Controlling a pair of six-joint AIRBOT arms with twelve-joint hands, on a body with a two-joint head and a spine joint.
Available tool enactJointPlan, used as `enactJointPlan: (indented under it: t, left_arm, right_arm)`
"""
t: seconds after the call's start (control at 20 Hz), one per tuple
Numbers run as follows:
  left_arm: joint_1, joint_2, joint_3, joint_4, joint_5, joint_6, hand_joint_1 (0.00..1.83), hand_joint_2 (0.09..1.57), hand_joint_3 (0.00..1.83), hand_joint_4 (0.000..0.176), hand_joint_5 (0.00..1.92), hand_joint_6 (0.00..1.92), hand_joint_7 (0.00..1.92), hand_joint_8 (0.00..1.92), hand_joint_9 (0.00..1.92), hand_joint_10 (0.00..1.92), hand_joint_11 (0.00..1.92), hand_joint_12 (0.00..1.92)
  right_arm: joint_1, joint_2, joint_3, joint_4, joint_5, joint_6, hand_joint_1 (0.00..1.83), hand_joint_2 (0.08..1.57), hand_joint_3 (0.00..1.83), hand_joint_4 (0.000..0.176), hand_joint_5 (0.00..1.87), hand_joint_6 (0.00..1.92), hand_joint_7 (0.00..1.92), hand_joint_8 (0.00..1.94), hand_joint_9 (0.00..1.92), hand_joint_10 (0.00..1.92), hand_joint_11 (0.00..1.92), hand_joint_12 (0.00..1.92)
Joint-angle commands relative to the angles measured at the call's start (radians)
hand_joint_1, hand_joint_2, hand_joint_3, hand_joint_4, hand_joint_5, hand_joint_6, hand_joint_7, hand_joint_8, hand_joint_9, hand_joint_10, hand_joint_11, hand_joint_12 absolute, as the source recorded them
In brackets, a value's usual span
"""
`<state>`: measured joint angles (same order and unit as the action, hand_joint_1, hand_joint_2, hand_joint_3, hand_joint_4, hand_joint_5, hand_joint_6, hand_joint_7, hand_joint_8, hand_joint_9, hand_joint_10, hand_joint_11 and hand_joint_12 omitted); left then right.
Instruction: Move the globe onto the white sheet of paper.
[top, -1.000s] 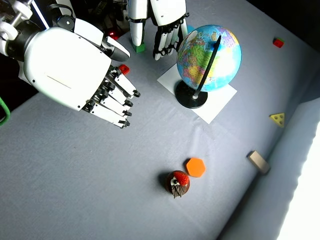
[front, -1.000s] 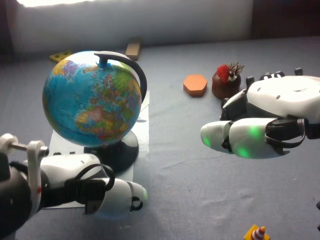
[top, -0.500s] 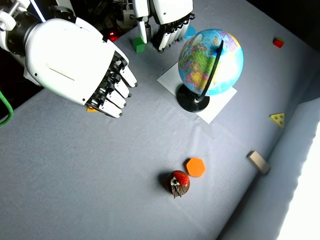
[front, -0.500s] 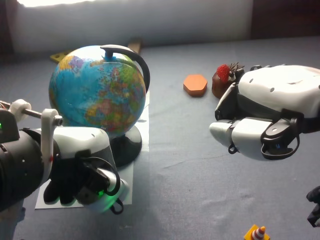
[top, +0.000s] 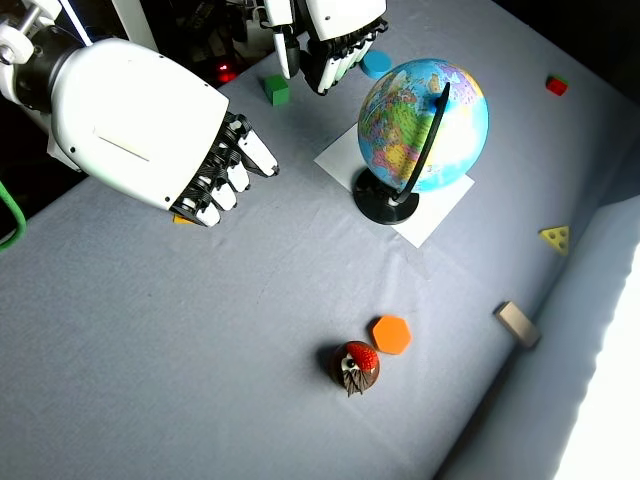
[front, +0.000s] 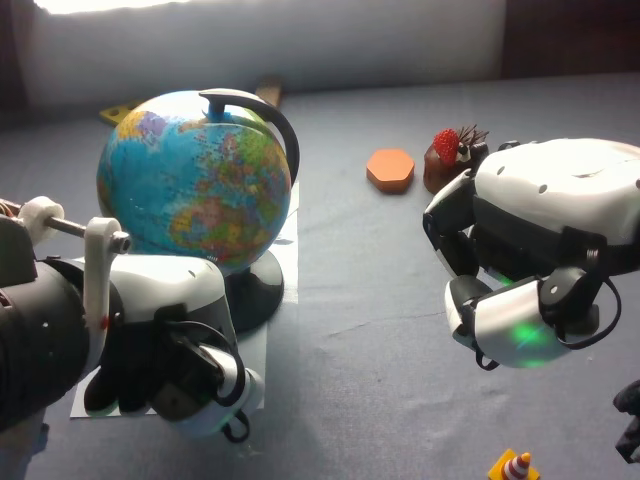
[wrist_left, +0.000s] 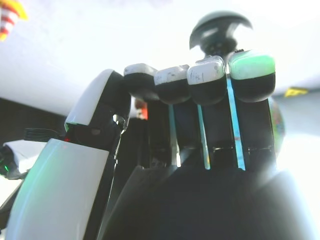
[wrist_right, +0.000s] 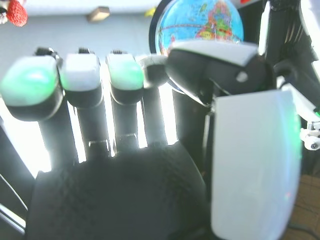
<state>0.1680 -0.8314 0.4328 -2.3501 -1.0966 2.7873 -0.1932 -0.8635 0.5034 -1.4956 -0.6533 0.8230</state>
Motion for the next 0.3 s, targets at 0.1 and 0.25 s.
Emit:
enactJointPlan:
  t: [0.1, 0.25]
  left_arm:
    - [-0.031, 0.000, 0.001, 0.026, -0.010, 0.050, 0.72, 1.40, 0.00, 0.000, 0.90, 1.80, 0.95, 1.92, 1.07, 1.92, 1.07, 1.92]
    - [-0.041, 0.000, -0.002, 0.027, -0.021, 0.051, 0.72, 1.40, 0.00, 0.000, 0.90, 1.80, 0.95, 1.92, 1.07, 1.92, 1.07, 1.92]
  right_arm:
    - [0.001, 0.007, -0.007, -0.055, -0.001, 0.006, 0.94, 0.85, 1.14, 0.000, 0.72, 1.92, 1.19, 1.94, 1.19, 1.92, 1.25, 1.92]
    - [-0.002, 0.008, -0.010, -0.055, -0.001, 0.006, 0.94, 0.85, 1.14, 0.000, 0.73, 1.92, 1.19, 1.94, 1.19, 1.92, 1.25, 1.92]
